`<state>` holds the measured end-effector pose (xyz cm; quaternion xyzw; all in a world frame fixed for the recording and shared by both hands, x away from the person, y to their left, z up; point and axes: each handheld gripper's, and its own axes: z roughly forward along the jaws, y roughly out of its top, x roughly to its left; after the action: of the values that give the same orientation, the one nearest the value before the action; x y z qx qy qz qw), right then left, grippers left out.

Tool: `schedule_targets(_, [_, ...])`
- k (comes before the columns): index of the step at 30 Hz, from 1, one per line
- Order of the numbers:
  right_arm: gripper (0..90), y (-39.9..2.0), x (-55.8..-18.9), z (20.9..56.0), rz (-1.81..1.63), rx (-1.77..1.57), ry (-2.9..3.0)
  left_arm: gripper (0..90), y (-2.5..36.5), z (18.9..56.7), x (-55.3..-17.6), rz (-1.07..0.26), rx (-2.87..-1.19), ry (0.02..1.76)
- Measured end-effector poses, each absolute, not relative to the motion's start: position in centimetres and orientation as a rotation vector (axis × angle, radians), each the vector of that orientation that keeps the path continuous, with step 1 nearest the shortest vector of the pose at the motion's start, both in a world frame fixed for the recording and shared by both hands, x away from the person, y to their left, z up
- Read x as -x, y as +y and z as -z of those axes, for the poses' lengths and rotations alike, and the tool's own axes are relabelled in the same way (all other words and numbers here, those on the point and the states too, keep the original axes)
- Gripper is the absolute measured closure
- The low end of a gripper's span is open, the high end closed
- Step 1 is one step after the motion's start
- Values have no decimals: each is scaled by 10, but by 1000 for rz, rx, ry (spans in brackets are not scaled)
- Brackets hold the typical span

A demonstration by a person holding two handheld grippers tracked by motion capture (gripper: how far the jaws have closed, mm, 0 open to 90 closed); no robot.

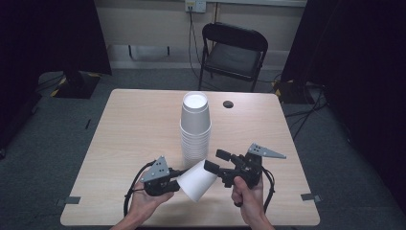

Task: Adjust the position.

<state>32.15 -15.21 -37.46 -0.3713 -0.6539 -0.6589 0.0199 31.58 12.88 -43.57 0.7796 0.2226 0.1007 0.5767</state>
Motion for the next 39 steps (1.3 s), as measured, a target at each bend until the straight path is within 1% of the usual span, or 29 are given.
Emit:
schedule_targets(3, [156, -152, -320, 374, 2031, 1102, -2098, 820, 134, 436, -317, -225, -1836, 555])
schedule_targets(6, [157, -149, -319, 372, 1982, 1010, -2230, 822, 137, 437, -321, -174, -1865, 573])
schedule_targets(12, [145, -146, -314, 369, 1878, 902, -2449, 823, 137, 437, -322, -159, -1908, 581])
schedule_targets(20, [153, -145, -314, 367, 1765, 756, -2565, 826, 135, 438, -324, -119, -1962, 589])
schedule_targets(21, [140, -144, -314, 367, 1761, 750, -2573, 826, 135, 438, -325, -105, -1965, 593])
schedule_targets(31, [151, -125, -315, 373, 1576, 515, -2754, 843, 132, 439, -326, -80, -2004, 594])
schedule_targets(39, [143, -113, -313, 376, 1465, 356, -2890, 849, 132, 439, -328, -17, -2019, 605])
